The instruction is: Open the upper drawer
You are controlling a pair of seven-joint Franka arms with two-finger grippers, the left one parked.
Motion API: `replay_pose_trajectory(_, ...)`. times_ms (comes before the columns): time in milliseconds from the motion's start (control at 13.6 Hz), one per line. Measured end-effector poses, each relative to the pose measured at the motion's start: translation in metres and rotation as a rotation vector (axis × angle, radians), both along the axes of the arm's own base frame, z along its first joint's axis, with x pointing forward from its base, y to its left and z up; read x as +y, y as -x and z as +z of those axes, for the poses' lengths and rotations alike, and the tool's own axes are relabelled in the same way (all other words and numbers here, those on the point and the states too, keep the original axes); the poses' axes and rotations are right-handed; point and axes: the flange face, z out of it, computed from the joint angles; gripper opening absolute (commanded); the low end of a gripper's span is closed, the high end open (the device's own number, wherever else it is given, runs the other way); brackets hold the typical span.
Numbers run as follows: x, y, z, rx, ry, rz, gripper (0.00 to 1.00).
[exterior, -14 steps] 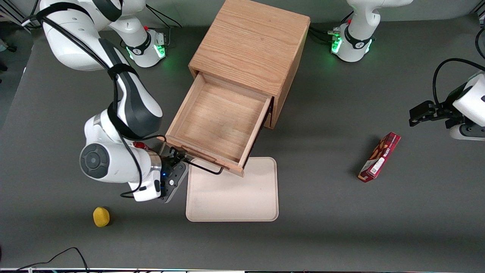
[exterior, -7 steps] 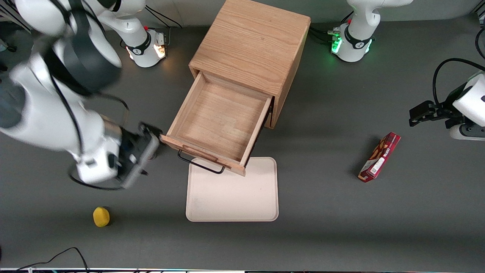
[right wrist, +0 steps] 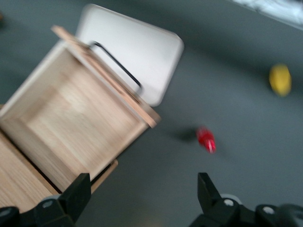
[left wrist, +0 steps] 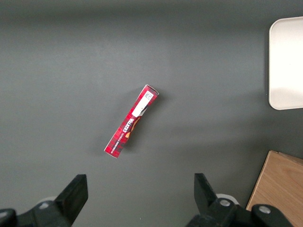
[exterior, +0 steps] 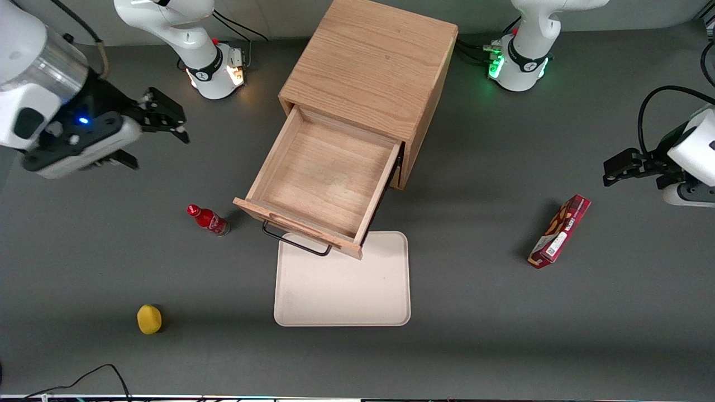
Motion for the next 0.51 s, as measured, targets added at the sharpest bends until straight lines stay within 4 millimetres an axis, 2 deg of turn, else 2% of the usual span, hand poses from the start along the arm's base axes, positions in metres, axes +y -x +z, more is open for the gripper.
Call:
replay_pose_trajectory(221,-0.077,0.020,-0.029,0.088,0.074,-0.218,1.00)
replay_pose_trajectory(368,-0.129,0.038,-0.040,0.087,0.074,-0.314,1.00)
replay_pose_trajectory(515,-0.151,0.052,-0.037,0.068,0.064,-0.355,1.00)
